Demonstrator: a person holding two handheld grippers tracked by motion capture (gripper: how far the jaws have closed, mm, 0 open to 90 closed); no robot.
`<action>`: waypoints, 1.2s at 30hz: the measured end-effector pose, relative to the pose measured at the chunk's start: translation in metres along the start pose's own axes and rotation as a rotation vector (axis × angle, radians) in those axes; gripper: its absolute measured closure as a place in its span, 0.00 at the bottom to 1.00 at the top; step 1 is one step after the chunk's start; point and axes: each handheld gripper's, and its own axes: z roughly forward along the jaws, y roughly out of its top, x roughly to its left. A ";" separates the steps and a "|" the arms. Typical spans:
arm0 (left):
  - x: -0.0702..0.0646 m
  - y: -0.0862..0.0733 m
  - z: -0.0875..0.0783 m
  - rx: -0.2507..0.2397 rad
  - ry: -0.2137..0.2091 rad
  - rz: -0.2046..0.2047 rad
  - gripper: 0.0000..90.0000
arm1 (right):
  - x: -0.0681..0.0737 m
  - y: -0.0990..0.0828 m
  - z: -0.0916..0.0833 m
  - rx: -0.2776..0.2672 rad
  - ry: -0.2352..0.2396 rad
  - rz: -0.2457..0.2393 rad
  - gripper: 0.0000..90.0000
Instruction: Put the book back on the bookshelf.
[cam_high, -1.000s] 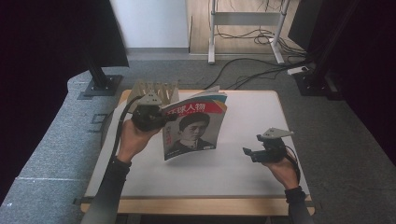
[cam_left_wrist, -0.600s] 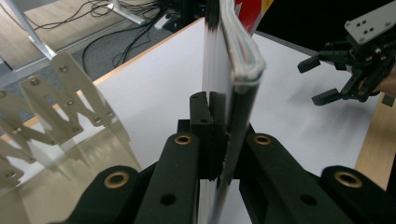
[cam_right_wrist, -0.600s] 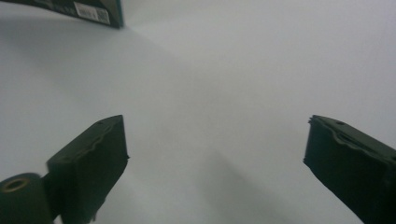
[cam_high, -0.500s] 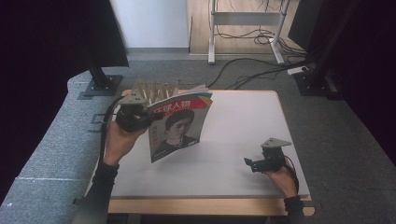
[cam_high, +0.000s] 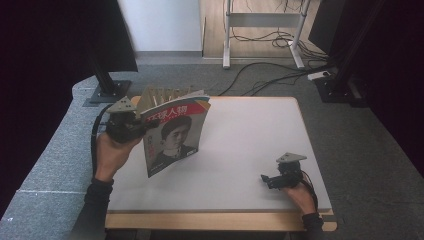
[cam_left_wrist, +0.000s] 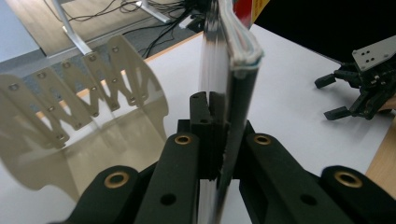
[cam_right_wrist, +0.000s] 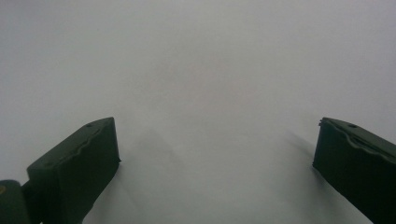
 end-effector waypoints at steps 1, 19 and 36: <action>0.001 -0.001 -0.001 0.000 0.004 -0.004 0.97 | 0.000 0.000 0.000 -0.003 -0.002 -0.001 0.00; 0.037 -0.020 -0.048 -0.003 0.155 -0.101 0.97 | 0.001 0.000 0.002 0.010 -0.015 -0.003 0.00; 0.072 -0.018 -0.049 -0.039 0.268 -0.192 0.97 | 0.001 0.000 0.002 0.008 -0.016 -0.003 0.00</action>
